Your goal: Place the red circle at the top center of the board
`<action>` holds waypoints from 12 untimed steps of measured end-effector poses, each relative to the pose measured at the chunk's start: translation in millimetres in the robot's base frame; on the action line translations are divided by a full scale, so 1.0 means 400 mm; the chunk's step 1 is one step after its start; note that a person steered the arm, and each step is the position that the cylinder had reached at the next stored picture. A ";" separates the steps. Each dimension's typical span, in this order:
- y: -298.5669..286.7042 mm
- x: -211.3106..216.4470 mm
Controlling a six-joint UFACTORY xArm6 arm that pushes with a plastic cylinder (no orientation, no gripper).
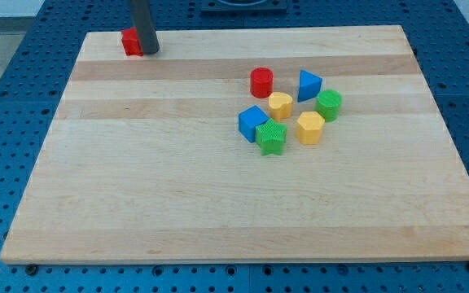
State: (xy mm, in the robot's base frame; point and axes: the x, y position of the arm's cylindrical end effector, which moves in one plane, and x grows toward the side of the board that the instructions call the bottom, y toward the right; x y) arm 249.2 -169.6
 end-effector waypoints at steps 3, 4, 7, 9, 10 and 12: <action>0.178 0.291; 0.314 0.358; 0.612 0.341; 0.575 0.293; 0.544 0.264; 0.465 0.320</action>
State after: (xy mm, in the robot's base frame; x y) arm 377.4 16.3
